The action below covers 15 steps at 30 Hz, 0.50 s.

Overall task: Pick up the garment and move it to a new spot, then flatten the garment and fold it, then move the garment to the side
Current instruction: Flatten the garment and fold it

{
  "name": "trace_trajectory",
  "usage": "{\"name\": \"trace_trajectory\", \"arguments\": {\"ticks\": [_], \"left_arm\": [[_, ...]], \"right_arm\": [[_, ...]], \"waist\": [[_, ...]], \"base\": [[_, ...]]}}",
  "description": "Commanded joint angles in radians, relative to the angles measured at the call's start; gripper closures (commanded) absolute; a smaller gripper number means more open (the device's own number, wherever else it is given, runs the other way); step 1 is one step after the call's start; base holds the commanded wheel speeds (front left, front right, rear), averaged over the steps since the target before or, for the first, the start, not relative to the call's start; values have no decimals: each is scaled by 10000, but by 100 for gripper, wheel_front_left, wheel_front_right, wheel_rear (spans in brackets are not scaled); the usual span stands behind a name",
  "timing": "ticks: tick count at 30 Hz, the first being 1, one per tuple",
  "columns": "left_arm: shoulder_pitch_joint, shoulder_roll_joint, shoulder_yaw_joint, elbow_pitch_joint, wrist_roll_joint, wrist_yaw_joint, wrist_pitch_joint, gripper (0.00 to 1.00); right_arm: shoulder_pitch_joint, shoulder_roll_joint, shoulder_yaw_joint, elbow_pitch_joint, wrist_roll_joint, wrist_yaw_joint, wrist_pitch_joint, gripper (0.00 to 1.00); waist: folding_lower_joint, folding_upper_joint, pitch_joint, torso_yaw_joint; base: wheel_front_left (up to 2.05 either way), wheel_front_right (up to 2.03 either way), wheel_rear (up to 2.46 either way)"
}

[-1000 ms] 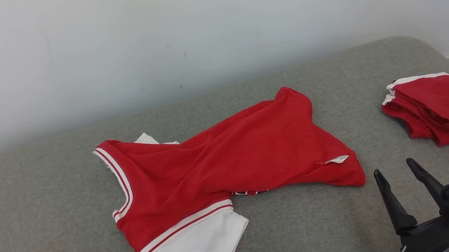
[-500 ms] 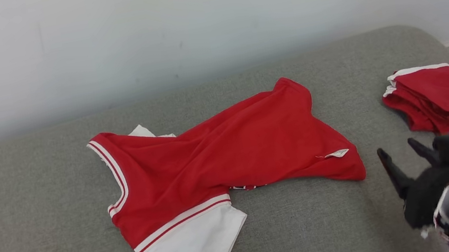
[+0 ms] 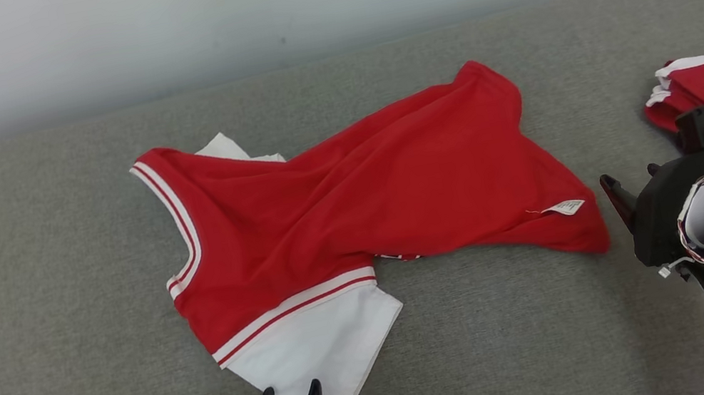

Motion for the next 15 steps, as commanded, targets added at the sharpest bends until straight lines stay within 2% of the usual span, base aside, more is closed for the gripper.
{"name": "trace_trajectory", "arguments": {"ticks": [1, 2, 3, 8, 10, 13, 15], "left_arm": [[-68, 29, -129, 288, -17, 289, 287, 0], [-42, 44, -187, 396, -17, 536, 443, 0], [-42, 44, -187, 396, -17, 536, 443, 0], [289, 85, -713, 242, 324, 1476, 943, 0], [496, 85, -883, -57, 325, 1700, 1090, 0], [762, 61, -1062, -596, -96, 1781, 1414, 0], [757, 74, -1236, -778, -9, 1882, 1659, 0]], "right_arm": [[-258, 4, 89, 275, -8, -27, -120, 0], [-327, 52, 134, 463, 46, -27, -152, 0], [-327, 52, 134, 463, 46, -27, -152, 0], [-455, 132, 353, 1138, 217, -27, -569, 0], [-418, 136, 435, 1381, 292, -27, -712, 0], [-422, 139, 551, 1682, 447, -27, -889, 0], [-555, 181, 683, 1921, 553, -27, -1019, 0]], "waist": [[-2, -1, 384, 339], [-2, -1, 413, 380], [-2, -1, 413, 380], [-2, -1, 413, 600], [-2, -1, 380, 682], [-2, -1, 346, 753], [-2, -1, 365, 759]], "base": [[0, 0, 0], [0, 0, 0], [0, 0, 0], [0, 0, 0], [0, 0, 0], [0, 0, 0], [0, 0, 0]]}}
